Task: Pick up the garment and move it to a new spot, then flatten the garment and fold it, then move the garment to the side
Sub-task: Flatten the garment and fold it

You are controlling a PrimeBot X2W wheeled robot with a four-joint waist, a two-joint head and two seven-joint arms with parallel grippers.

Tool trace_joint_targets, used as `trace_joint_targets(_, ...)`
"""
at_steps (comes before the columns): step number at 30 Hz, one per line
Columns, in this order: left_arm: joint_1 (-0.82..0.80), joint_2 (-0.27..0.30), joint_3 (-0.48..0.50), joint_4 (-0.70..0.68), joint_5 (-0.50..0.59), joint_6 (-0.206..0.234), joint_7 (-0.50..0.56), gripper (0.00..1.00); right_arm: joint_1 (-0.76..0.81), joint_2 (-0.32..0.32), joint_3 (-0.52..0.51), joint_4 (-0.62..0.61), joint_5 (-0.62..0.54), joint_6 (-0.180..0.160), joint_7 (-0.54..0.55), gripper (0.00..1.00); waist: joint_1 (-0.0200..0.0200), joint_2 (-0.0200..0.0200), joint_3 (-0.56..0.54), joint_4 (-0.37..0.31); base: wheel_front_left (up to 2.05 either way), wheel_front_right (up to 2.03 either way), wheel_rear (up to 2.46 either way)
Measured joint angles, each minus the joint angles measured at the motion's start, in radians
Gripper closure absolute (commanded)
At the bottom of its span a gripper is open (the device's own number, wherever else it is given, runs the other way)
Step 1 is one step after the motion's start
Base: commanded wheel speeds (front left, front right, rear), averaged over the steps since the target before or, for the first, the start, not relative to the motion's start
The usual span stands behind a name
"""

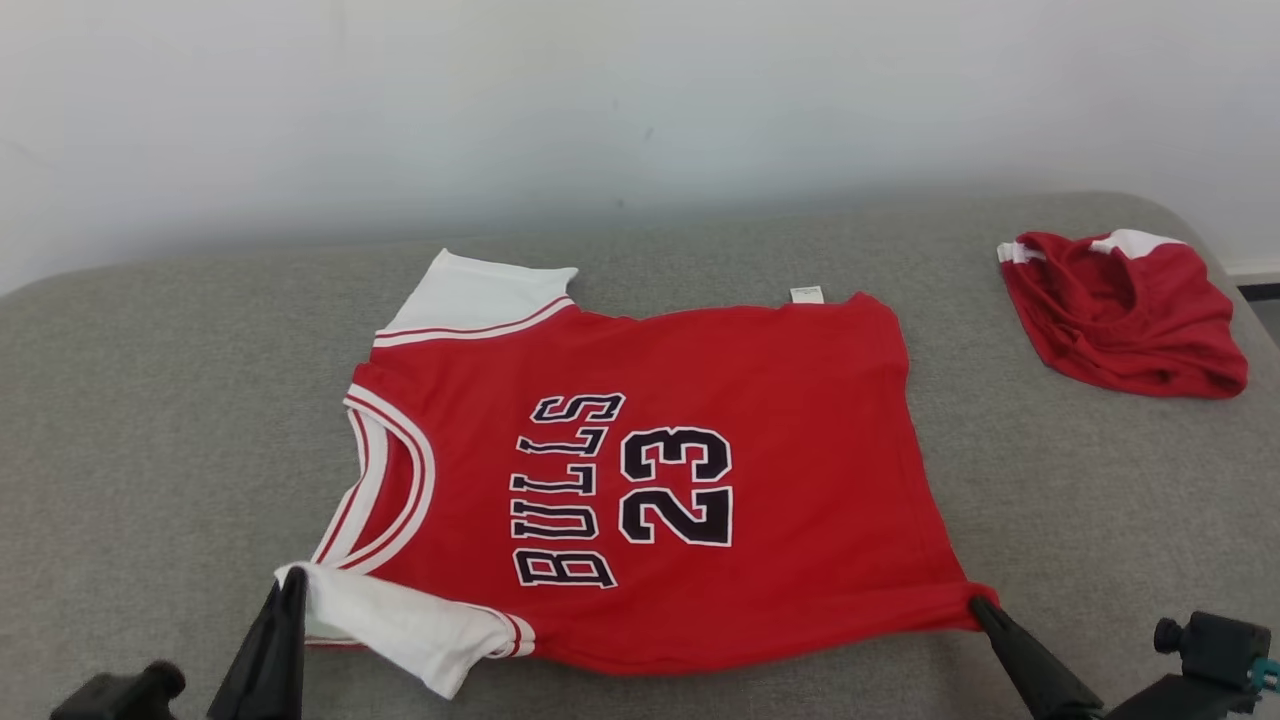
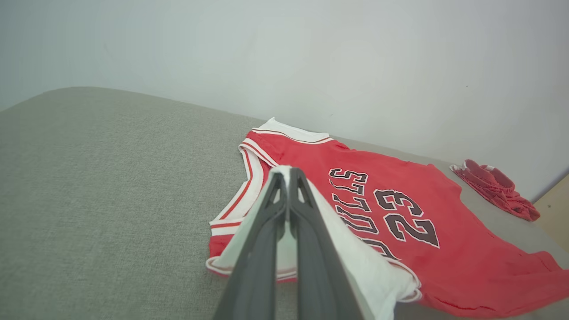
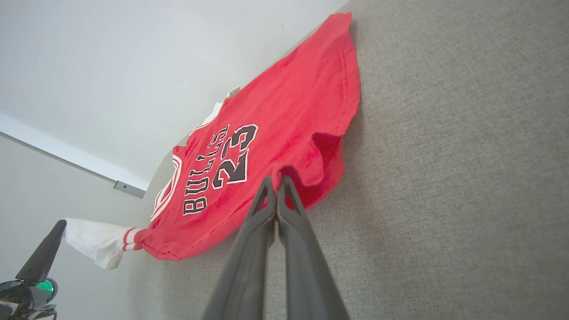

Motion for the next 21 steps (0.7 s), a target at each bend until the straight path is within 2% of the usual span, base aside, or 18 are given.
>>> trace_joint_targets(4,-0.120,0.028,-0.024,0.057,0.009,-0.028,0.058,1.00,-0.069,0.030,-0.010,0.033,-0.004,0.000,0.039,1.00,0.0000,0.0000,0.015,-0.024,0.00,0.00,0.00)
trace_joint_targets(11,-0.341,0.048,-0.045,0.198,0.024,-0.060,0.102,1.00,-0.236,0.125,-0.044,0.149,0.006,0.000,0.088,1.00,0.0001,0.0001,0.074,-0.054,0.00,0.00,0.00)
trace_joint_targets(21,-0.577,0.063,-0.089,0.464,0.029,-0.095,0.117,1.00,-0.441,0.188,-0.016,0.308,-0.088,0.000,0.107,1.00,0.0002,0.0001,0.155,-0.091,0.00,0.00,0.00)
